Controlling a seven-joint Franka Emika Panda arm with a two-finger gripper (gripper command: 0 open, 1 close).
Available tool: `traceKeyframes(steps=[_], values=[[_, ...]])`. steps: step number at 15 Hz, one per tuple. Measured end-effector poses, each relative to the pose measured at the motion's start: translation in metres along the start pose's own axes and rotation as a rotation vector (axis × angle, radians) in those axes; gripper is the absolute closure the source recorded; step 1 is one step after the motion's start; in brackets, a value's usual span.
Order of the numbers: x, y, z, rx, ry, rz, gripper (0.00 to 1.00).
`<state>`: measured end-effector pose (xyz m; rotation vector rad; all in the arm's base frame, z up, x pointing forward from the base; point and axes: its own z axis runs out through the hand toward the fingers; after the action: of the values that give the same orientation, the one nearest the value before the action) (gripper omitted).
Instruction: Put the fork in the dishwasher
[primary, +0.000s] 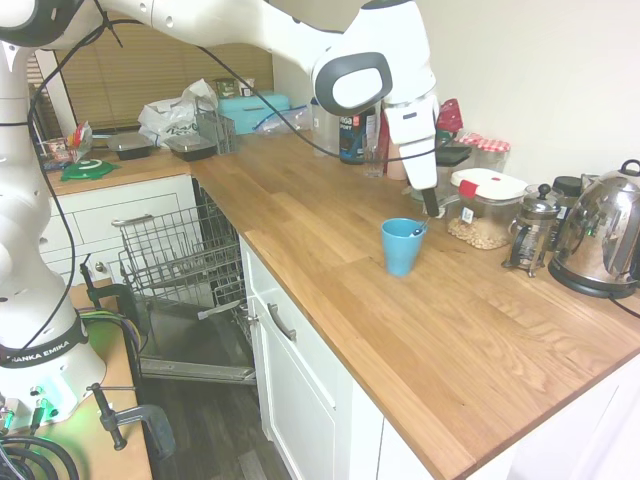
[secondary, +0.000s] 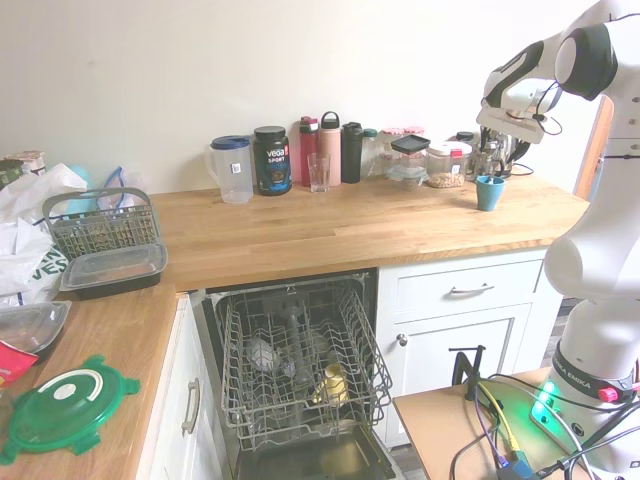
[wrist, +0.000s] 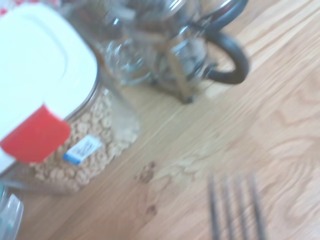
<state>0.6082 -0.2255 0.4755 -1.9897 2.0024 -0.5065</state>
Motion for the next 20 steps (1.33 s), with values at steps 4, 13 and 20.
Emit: traceKeyframes(steps=[4, 13, 20], values=[[0.006, 0.001, 0.022, -0.007, 0.023, 0.019, 1.00], [0.002, -0.002, 0.031, 0.006, 0.045, 0.008, 1.00], [-0.001, -0.009, 0.033, 0.018, 0.049, -0.006, 1.00]])
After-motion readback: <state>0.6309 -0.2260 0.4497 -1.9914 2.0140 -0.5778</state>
